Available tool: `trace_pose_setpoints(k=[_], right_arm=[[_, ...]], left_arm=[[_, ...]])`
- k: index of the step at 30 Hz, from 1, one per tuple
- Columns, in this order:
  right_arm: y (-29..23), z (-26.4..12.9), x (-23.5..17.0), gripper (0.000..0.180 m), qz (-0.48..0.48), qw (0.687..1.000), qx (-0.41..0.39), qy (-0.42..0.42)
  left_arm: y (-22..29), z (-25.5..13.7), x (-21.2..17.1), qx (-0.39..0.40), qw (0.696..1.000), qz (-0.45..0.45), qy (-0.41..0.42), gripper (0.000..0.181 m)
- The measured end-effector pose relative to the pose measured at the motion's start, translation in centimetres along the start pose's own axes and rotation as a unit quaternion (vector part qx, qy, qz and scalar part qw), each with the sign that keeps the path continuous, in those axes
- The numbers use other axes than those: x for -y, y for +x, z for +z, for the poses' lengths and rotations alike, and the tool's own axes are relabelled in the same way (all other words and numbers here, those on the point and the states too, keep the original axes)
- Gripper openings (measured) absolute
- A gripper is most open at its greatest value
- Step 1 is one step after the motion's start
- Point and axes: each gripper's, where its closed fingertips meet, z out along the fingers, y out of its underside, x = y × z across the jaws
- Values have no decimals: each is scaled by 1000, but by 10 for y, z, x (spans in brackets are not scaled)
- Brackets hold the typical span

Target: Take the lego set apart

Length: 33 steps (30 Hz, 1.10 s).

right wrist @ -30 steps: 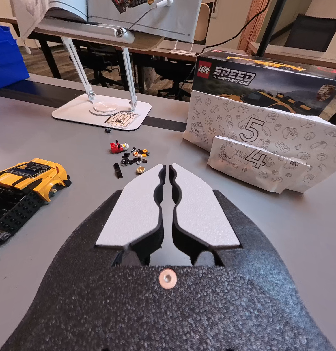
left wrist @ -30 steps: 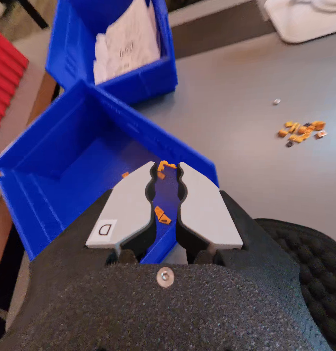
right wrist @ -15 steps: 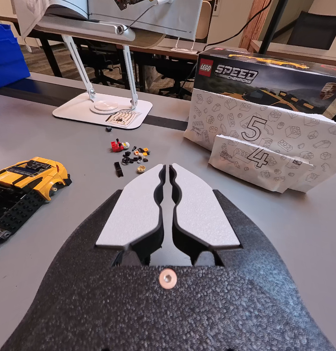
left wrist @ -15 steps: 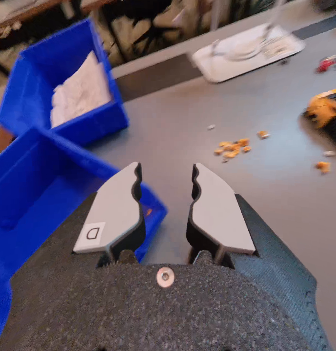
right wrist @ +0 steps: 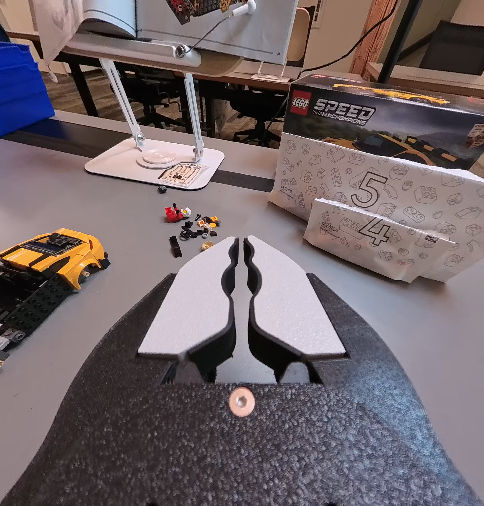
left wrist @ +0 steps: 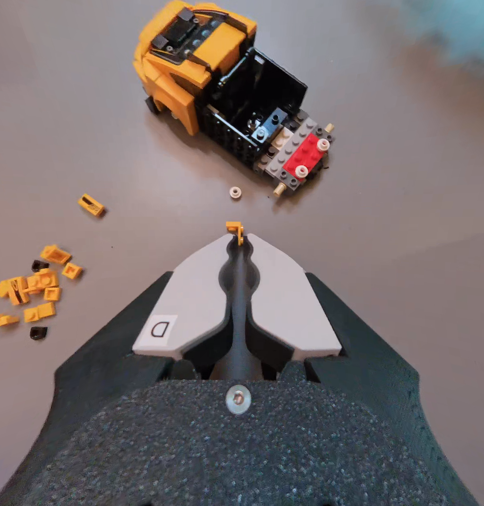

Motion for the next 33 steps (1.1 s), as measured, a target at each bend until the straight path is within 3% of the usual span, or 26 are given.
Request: trace_pose_setpoints(k=[4, 8, 12, 16, 17, 18, 19, 23, 26, 28, 30, 33], right_arm=[[0, 0, 0, 3, 4, 1000, 2, 1], [1, 0, 0, 3, 4, 1000, 2, 1], [-2, 1, -2, 3, 5, 1000, 9, -4], [-4, 2, -3, 1, 0, 1000, 12, -5], [-4, 2, -3, 1, -1, 1000, 12, -5], [-5, 2, -3, 1, 0, 1000, 15, -4], [-7, 3, -4, 1, 0, 1000, 20, -3], [-11, 4, -5, 1, -6, 1000, 28, -3], [-12, 4, -4, 0, -7, 1000, 30, -1], [-12, 3, -4, 0, -6, 1000, 30, 0], [-12, 3, -3, 0, -6, 1000, 30, 1], [-13, 4, -3, 0, -7, 999, 33, 1]], left_arm=[[-13, -30, 9, 29, 999, 6, 39, 4], [-70, -121, 20, 195, 972, -23, 132, 4], [-138, -212, -20, 351, 922, -87, 137, 4], [-175, -251, -76, 416, 887, -167, 109, 3], [-181, -253, -90, 421, 881, -193, 99, 10], [-187, -253, -103, 425, 874, -221, 85, 38], [-190, -251, -114, 421, 871, -244, 69, 53], [-191, -242, -125, 407, 873, -260, 60, 67], [-187, -240, -114, 403, 879, -245, 74, 70], [-175, -237, -86, 384, 892, -208, 119, 58], [-145, -222, -41, 332, 914, -139, 185, 40], [-85, -163, 10, 196, 954, -79, 214, 34]])
